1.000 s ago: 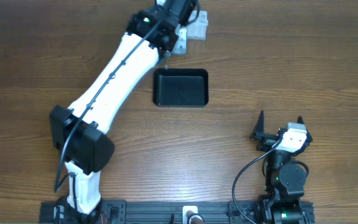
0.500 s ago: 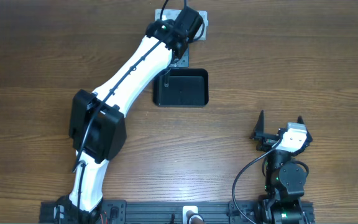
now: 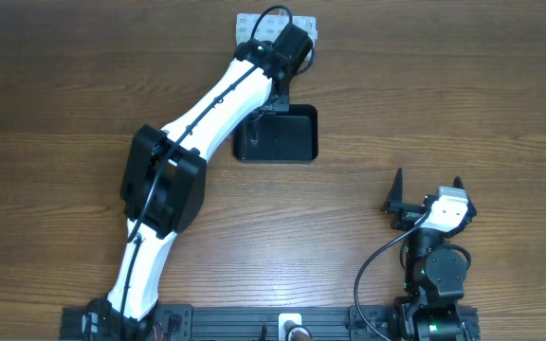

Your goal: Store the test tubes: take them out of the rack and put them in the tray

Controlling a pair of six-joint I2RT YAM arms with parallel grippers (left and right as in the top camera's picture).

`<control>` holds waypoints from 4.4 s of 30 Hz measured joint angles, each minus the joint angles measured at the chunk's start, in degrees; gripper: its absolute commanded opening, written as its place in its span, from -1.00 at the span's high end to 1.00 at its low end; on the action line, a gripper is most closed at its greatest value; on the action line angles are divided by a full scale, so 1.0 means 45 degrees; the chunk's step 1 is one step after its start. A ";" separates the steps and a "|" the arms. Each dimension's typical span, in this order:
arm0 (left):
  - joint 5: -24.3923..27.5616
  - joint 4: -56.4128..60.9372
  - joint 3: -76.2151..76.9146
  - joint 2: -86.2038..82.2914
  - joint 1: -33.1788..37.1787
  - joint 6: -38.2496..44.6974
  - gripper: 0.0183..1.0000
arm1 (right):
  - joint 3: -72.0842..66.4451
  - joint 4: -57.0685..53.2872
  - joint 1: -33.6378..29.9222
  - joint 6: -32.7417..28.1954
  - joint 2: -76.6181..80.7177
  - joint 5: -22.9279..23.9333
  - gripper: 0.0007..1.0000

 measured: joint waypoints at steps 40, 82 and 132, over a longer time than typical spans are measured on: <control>0.0034 -0.0092 0.0000 0.0379 -0.0204 -0.0039 0.08 | 0.0000 0.0000 0.0000 0.0000 0.0000 0.0000 -0.98; 0.2050 1.4532 -1.9919 -2.2629 0.6067 0.5780 -1.00 | 0.0000 0.0000 0.0000 -0.0005 0.0000 0.0000 -0.99; 0.3721 1.2920 -2.5432 -2.9152 0.7057 0.5780 -1.00 | 0.0000 0.0000 0.0000 0.0000 0.0000 0.0000 -0.98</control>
